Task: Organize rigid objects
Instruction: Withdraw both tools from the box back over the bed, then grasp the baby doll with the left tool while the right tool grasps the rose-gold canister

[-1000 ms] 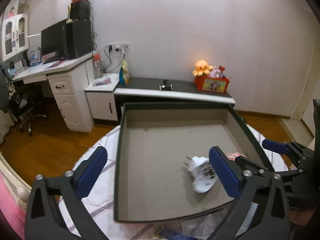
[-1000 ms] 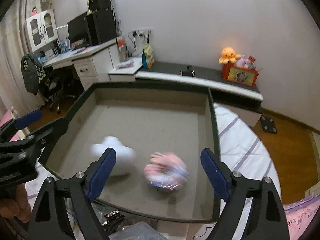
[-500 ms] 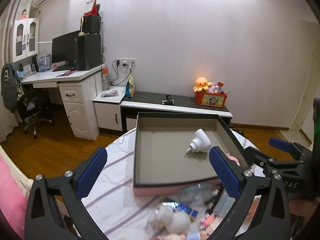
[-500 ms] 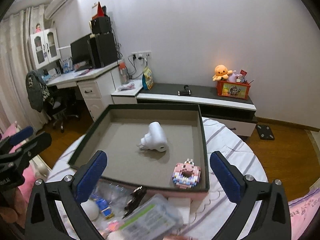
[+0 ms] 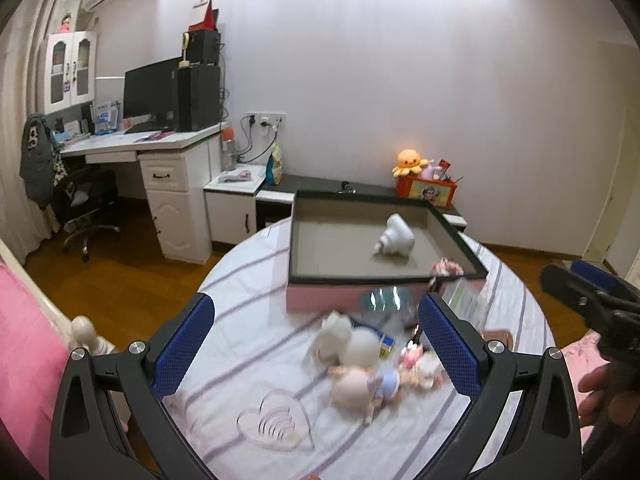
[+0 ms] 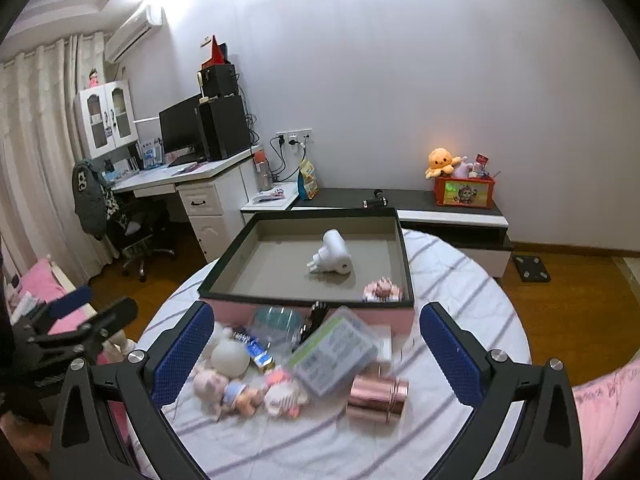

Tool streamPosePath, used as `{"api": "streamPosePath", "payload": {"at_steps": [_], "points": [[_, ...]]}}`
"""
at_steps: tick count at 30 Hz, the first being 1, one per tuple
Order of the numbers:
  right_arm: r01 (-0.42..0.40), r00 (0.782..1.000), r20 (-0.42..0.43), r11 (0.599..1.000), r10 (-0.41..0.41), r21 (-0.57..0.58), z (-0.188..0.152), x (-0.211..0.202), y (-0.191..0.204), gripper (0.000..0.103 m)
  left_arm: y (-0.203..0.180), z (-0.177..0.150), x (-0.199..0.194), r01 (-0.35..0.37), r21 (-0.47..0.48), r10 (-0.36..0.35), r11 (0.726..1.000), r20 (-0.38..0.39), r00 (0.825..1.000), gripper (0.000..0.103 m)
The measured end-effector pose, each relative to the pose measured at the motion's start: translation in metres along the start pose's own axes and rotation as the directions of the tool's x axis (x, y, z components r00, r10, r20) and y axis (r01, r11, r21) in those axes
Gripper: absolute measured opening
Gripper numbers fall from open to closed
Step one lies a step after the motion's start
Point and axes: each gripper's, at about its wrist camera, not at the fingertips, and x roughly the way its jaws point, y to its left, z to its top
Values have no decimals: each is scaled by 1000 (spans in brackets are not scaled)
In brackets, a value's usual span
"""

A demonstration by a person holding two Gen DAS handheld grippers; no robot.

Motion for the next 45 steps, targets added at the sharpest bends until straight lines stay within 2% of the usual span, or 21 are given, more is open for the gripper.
{"api": "streamPosePath", "payload": {"at_steps": [7, 11, 18, 30, 41, 45], "points": [[45, 999, 19, 998, -46, 41, -45, -40, -7, 103, -3, -36, -26, -6, -26, 5, 1000, -12, 1000, 103], [76, 997, -13, 995, -76, 58, -68, -44, -14, 103, -10, -53, -31, 3, -19, -4, 1000, -37, 999, 103], [88, 996, -33, 995, -87, 40, -71, -40, -14, 103, -12, -68, -41, 5, -28, -6, 1000, -41, 999, 103], [73, 996, -60, 997, -72, 17, -79, -33, -7, 103, -14, -76, -31, 21, -26, -23, 999, -81, 996, 103], [125, 982, -147, 991, -117, 50, -90, 3, -35, 103, -31, -94, 35, 41, 25, -35, 999, -214, 976, 103], [144, 970, -203, 988, -130, 51, -96, 27, -46, 103, -30, -94, 70, 46, -11, -47, 999, -272, 961, 103]]}}
